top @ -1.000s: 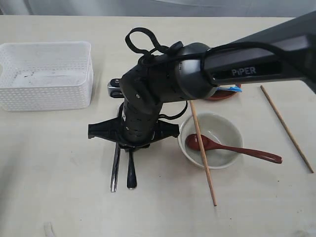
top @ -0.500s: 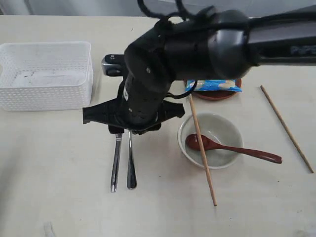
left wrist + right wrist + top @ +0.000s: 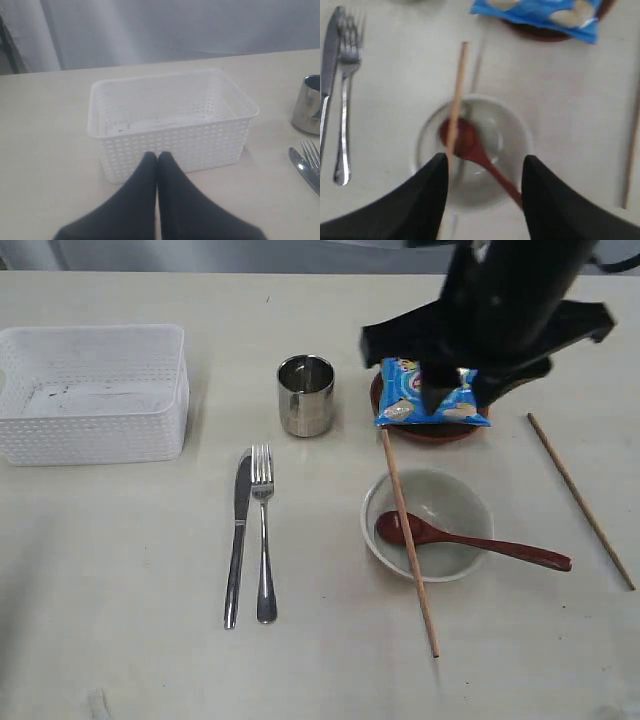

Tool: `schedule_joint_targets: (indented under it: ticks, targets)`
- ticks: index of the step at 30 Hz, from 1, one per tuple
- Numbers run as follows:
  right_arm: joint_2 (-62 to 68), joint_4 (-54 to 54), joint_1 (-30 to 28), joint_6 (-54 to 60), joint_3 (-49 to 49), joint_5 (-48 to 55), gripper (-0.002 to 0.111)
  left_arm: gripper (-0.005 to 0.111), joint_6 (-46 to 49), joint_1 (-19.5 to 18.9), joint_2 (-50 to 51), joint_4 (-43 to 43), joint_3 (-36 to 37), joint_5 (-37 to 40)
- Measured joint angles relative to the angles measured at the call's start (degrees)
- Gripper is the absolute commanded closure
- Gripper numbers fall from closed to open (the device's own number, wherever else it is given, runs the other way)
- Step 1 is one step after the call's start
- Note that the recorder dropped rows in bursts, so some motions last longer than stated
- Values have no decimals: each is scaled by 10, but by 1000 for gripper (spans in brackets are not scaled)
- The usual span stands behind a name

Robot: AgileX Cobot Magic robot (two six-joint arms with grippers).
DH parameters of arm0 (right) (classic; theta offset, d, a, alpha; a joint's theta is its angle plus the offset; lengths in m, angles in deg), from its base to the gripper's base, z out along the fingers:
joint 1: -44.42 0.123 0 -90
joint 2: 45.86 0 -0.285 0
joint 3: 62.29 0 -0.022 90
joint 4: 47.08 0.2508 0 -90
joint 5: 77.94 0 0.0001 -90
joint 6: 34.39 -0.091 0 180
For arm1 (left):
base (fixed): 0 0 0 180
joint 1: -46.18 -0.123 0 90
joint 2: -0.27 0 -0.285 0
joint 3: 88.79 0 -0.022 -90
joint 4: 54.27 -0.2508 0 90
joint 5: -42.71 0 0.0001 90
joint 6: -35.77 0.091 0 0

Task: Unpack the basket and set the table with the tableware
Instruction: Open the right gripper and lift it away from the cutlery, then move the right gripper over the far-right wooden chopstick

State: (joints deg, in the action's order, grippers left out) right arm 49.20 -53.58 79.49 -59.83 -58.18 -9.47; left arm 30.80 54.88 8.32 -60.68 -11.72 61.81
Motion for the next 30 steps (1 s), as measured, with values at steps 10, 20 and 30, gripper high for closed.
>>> schedule_joint_targets:
  ticks: [10,20,30]
  targets:
    - [-62,-53,-234,96,176,-19,85,107,0,0,0,0,0,0]
    - [30,-24,-292,191,248,-179,58,107,0,0,0,0,0,0]
    - [169,-32,-292,265,201,-241,58,107,0,0,0,0,0,0]
